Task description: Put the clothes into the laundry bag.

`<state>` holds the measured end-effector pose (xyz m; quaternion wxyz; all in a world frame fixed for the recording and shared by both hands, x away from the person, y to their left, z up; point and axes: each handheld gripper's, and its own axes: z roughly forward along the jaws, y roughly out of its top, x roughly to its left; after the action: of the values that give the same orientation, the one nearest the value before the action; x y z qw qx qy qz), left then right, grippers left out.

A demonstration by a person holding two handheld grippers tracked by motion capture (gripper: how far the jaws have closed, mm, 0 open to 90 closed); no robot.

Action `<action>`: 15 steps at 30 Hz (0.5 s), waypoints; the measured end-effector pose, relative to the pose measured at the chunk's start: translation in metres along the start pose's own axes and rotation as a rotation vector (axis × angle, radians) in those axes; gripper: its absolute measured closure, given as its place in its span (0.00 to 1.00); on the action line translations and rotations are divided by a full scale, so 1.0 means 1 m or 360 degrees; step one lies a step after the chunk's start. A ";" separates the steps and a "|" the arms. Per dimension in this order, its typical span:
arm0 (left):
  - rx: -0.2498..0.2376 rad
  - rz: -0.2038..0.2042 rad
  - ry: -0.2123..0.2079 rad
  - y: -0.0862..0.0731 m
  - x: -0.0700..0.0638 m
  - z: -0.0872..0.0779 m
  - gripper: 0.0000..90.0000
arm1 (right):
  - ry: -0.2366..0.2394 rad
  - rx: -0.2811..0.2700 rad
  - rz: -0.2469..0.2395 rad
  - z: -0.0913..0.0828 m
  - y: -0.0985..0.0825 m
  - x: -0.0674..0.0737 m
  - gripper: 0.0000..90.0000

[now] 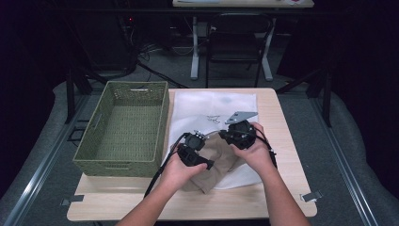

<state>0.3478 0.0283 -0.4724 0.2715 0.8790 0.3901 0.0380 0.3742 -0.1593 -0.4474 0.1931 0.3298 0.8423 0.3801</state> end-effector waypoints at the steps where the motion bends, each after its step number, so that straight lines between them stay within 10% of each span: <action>1: -0.0011 -0.0004 -0.0005 -0.001 0.000 -0.003 0.30 | 0.0000 -0.0001 0.0000 0.000 0.000 0.000 0.98; 15: -0.0123 -0.0032 -0.0026 -0.032 0.010 -0.037 0.30 | -0.0003 0.0002 -0.0001 -0.001 0.000 0.001 0.98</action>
<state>0.3230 0.0692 -0.4592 0.3089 0.8641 0.3950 0.0431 0.3733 -0.1588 -0.4471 0.1937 0.3301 0.8425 0.3791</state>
